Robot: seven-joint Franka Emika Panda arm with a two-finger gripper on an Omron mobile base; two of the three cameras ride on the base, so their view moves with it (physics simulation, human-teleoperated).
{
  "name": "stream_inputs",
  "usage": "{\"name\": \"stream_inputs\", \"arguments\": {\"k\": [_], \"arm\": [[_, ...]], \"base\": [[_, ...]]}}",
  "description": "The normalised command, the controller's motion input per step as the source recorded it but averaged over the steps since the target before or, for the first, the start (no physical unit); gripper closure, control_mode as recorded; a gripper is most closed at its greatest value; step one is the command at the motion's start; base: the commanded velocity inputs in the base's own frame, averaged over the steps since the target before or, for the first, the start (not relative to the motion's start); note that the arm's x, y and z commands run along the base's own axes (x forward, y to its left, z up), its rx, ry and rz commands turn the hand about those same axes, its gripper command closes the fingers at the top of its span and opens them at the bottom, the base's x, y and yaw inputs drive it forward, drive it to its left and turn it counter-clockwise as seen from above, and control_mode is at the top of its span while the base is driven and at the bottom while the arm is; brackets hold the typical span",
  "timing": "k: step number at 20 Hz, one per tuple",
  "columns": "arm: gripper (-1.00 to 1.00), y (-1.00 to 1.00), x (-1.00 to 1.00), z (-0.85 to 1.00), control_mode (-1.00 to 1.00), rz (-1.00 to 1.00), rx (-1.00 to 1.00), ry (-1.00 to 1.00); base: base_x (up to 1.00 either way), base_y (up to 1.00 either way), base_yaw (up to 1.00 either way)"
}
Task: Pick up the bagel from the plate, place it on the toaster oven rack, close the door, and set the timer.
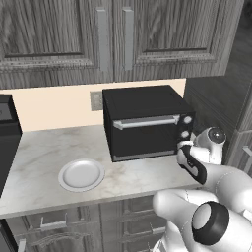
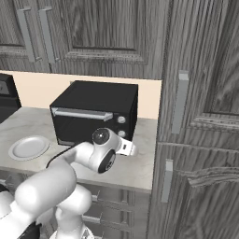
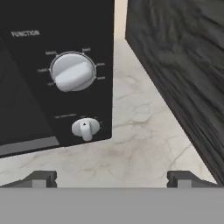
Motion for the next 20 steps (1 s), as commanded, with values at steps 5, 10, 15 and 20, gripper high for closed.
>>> {"name": "stream_inputs", "arguments": {"k": [5,10,15,20], "arm": [[-1.00,-0.01,0.04,0.00,-1.00,0.00,0.05,0.06],[-1.00,0.00,0.00,0.00,-1.00,0.00,0.02,0.01],[-1.00,0.00,0.03,-0.03,-1.00,0.00,0.00,0.00],[-1.00,0.00,0.06,-0.13,-1.00,0.00,0.00,0.00]], "base": [[0.00,0.00,0.00],[0.00,0.00,0.00],[0.00,0.00,0.00],[0.00,0.00,0.00]]}}
